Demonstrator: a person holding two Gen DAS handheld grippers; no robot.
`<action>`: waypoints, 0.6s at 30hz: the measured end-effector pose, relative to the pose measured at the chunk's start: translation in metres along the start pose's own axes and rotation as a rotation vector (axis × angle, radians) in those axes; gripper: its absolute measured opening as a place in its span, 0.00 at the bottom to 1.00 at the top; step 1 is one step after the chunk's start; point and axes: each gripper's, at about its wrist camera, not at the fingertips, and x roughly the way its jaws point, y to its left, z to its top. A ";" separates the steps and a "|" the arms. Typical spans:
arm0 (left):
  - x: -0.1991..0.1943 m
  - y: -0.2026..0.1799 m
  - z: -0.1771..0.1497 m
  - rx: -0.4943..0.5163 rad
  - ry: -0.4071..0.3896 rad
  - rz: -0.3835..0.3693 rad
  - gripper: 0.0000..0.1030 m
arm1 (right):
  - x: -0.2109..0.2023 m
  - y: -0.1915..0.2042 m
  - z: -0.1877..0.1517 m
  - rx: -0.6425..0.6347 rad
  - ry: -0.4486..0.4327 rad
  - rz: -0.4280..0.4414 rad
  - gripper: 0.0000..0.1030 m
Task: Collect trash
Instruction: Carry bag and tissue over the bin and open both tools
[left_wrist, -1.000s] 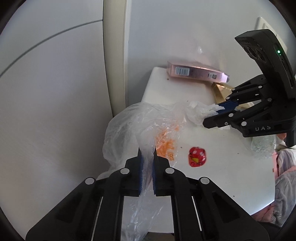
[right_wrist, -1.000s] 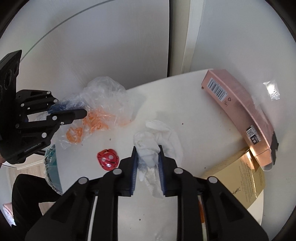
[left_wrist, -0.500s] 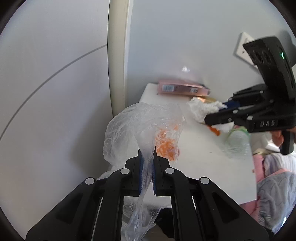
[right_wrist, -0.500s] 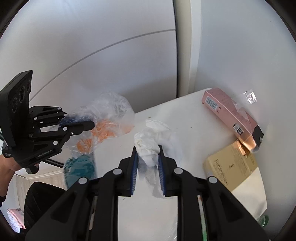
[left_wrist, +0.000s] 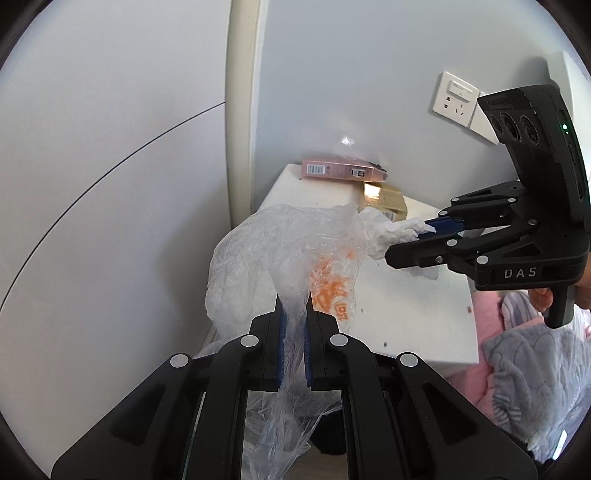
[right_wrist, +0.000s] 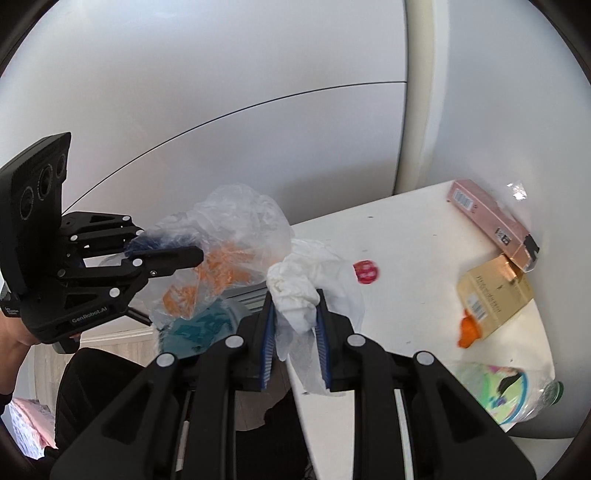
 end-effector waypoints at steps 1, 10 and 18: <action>-0.006 0.002 -0.005 -0.001 -0.002 0.005 0.06 | 0.000 0.006 -0.003 -0.006 -0.002 0.001 0.20; -0.060 0.004 -0.055 -0.045 -0.002 0.072 0.06 | 0.012 0.064 -0.015 -0.049 -0.012 0.057 0.20; -0.085 0.025 -0.098 -0.119 0.016 0.129 0.06 | 0.050 0.095 -0.019 -0.081 0.018 0.138 0.20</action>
